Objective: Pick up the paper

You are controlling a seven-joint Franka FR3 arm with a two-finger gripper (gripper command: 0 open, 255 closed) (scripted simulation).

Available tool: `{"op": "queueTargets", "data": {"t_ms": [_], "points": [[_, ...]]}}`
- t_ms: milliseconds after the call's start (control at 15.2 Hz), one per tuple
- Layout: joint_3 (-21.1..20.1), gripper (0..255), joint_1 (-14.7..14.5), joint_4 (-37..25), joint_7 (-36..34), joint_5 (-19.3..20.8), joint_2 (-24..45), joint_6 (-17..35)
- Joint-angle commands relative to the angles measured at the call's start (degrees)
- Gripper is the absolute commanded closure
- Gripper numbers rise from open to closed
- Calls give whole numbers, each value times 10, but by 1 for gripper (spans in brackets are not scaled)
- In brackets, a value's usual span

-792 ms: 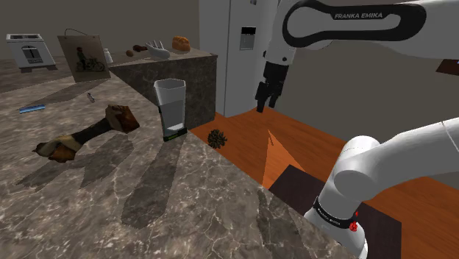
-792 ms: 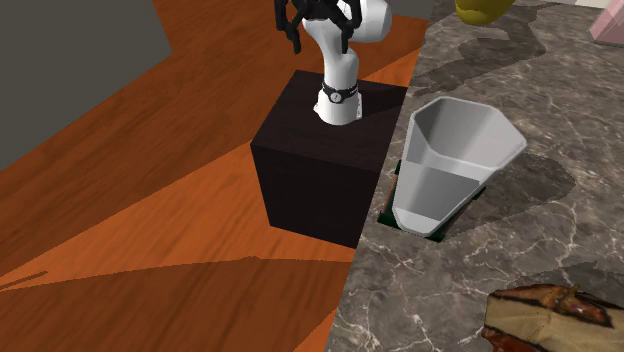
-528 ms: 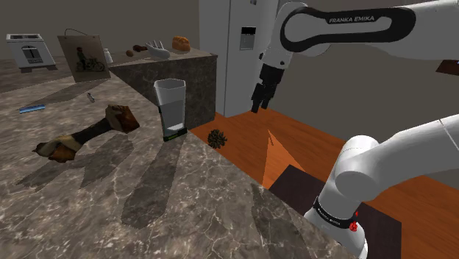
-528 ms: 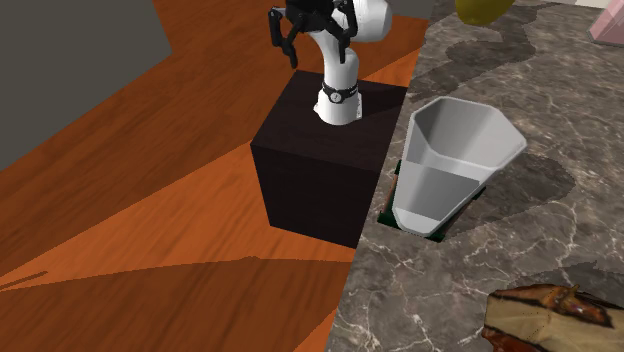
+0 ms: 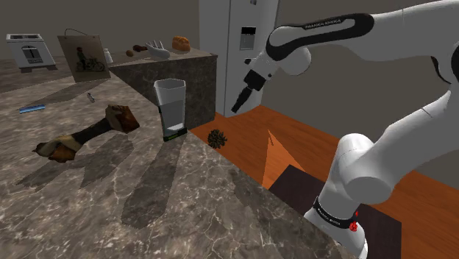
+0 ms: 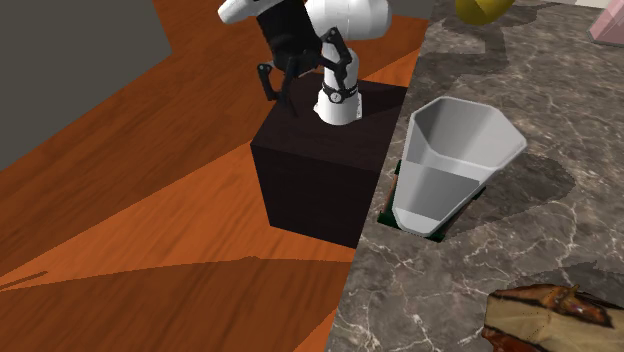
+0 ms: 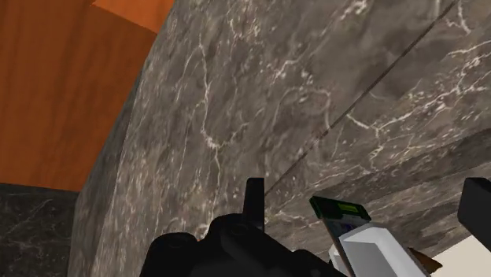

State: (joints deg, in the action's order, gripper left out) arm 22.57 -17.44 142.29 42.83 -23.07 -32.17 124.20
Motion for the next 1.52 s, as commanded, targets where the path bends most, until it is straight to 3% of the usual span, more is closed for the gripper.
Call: {"op": "queueTargets", "data": {"t_ms": [0, 330, 528, 660, 924, 1452], "points": [[51, 0, -53, -18, 111, -63, 35, 29], [175, 0, -189, -93, 371, -240, 124, 11], [241, 0, -252, -153, 514, -347, 191, -59], [277, 0, -279, -196, 597, -416, 244, -126], [314, 0, -289, -283, 727, -538, 356, -287], [307, 0, -274, -260, 775, -564, 392, -297]]}}
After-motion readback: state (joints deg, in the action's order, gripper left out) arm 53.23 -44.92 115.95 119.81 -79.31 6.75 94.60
